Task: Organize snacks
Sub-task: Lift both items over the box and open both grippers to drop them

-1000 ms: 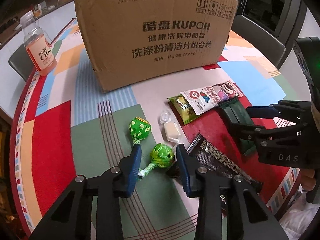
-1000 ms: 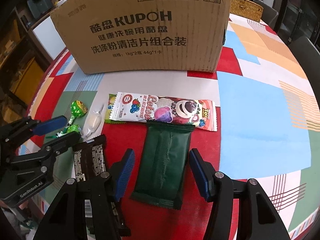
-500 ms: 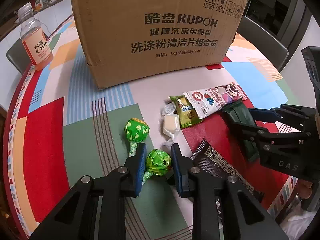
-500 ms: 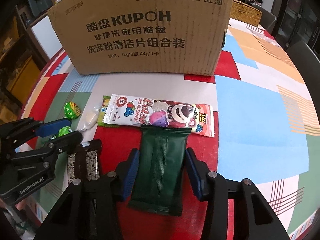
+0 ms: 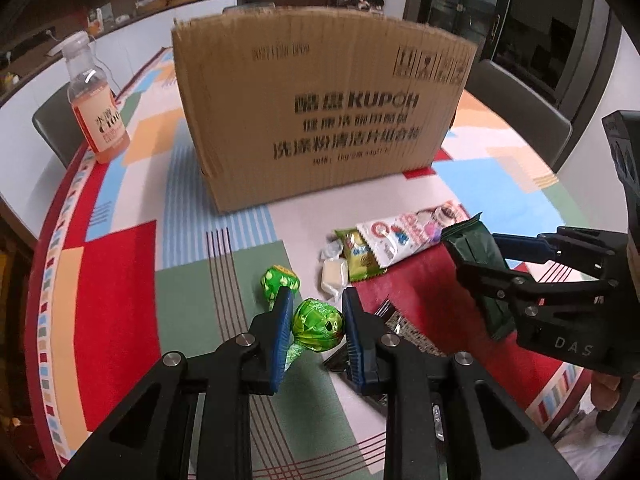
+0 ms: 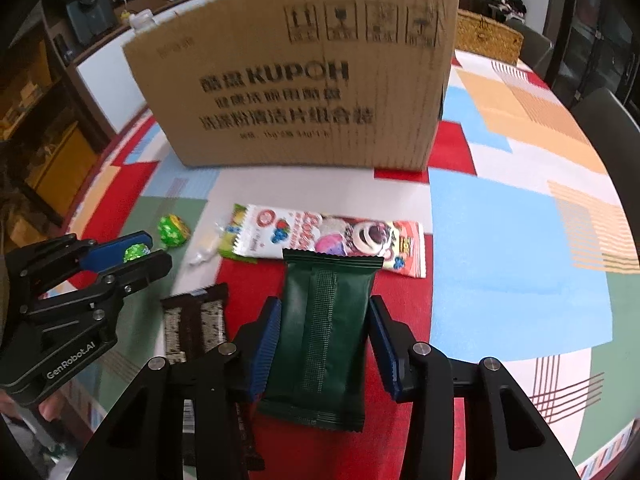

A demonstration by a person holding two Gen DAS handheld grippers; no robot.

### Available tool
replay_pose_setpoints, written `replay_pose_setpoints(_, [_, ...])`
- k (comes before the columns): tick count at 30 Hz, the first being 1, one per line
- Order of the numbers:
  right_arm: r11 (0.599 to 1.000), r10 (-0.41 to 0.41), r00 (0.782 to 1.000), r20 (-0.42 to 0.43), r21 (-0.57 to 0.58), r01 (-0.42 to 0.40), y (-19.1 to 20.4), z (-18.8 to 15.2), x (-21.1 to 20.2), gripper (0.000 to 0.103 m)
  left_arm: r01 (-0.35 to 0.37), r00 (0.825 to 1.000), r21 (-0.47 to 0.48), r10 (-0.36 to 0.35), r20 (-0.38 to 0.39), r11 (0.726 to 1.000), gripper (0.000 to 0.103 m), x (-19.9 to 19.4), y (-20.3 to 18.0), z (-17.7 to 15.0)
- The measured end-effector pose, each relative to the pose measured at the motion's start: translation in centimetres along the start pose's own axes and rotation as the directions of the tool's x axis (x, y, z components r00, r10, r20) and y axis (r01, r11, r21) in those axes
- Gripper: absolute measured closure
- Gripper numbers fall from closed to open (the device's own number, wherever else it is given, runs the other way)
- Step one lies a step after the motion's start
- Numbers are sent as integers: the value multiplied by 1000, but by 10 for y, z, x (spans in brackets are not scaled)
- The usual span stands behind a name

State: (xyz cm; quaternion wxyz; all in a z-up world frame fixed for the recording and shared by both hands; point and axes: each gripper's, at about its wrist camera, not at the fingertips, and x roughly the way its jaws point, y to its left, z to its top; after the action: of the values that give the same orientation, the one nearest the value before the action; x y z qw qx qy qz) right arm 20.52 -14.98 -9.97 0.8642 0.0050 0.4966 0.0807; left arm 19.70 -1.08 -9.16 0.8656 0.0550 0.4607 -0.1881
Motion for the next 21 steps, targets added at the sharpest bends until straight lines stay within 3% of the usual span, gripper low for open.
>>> replay_pose_setpoints(11, [999, 29, 994, 108, -33, -26, 9, 21, -34, 58, -12, 993, -14, 14, 113, 1000, 77, -39, 0, 21])
replay_pose_setpoints(21, [997, 52, 969, 241, -66, -37, 16, 49, -68, 58, -32, 969, -21, 36, 244, 999, 77, -75, 1, 53])
